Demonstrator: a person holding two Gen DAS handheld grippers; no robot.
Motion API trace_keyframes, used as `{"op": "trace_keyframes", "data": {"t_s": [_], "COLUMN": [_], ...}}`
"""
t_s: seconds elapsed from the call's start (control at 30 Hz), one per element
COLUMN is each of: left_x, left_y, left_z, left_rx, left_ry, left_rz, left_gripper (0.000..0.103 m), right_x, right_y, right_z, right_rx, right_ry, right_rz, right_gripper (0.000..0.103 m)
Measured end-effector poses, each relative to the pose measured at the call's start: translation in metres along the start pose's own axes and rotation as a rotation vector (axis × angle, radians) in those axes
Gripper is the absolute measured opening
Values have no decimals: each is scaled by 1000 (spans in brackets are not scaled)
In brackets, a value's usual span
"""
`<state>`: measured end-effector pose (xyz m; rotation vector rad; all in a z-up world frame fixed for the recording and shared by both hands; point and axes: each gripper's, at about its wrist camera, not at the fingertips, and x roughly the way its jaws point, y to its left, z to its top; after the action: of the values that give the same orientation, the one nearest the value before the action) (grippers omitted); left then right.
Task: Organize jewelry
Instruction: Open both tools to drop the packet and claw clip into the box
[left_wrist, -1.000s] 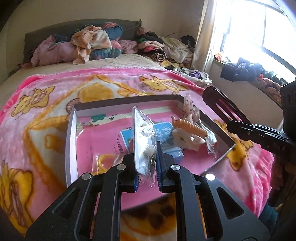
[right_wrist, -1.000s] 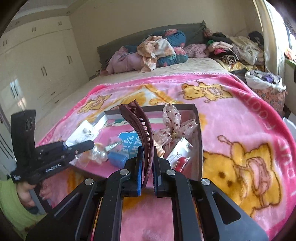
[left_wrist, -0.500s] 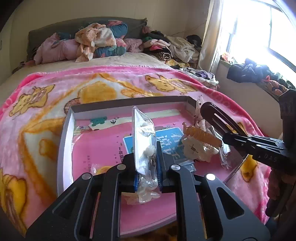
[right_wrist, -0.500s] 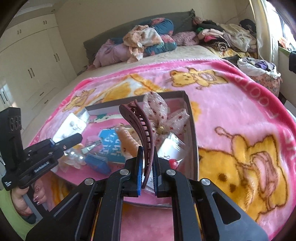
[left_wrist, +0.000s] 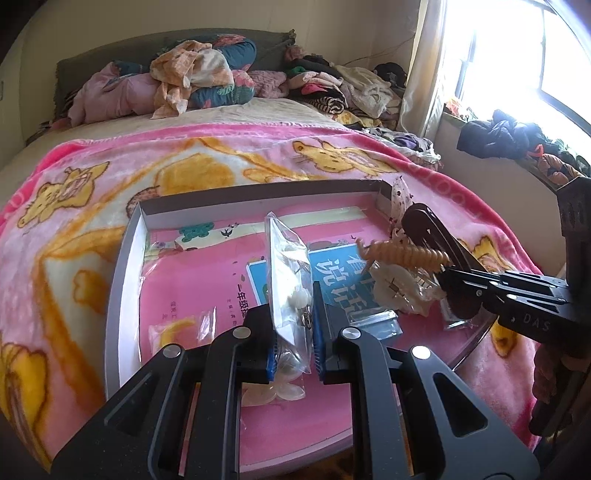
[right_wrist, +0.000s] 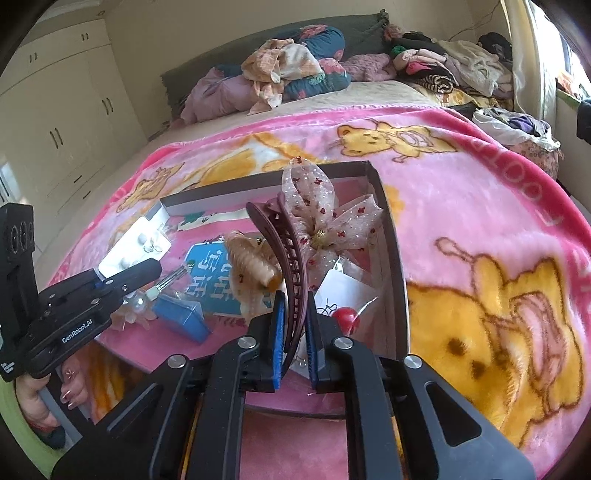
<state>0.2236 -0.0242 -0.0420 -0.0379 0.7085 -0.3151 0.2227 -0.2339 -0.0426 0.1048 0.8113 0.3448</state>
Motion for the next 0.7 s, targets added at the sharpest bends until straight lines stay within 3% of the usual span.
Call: {"op": "trace_keyframes", "data": {"t_s": [0.17, 0.4, 0.47, 0.57, 0.7], "left_x": [-1, -16, -24, -36, -54], "left_y": [1, 3, 2, -1, -3], "left_z": [-1, -2, -2, -3, -7], "left_rx": [-6, -19, -19, -21, -22], "left_ry": [2, -16, -28, -46, -75], "left_rz": [4, 17, 18, 22, 31], "left_gripper": [10, 35, 39, 54, 64], "right_x": [-9, -31, -40, -53, -73], "right_y": [1, 10, 14, 22, 33], "right_z": [-2, -5, -8, -14, -25], "right_rx": [7, -22, -35, -55, -78], "right_ry": [-13, -63, -82, -113, -176], "right_rz": [-1, -5, 2, 4, 1], "right_gripper": [29, 45, 49, 59, 78]}}
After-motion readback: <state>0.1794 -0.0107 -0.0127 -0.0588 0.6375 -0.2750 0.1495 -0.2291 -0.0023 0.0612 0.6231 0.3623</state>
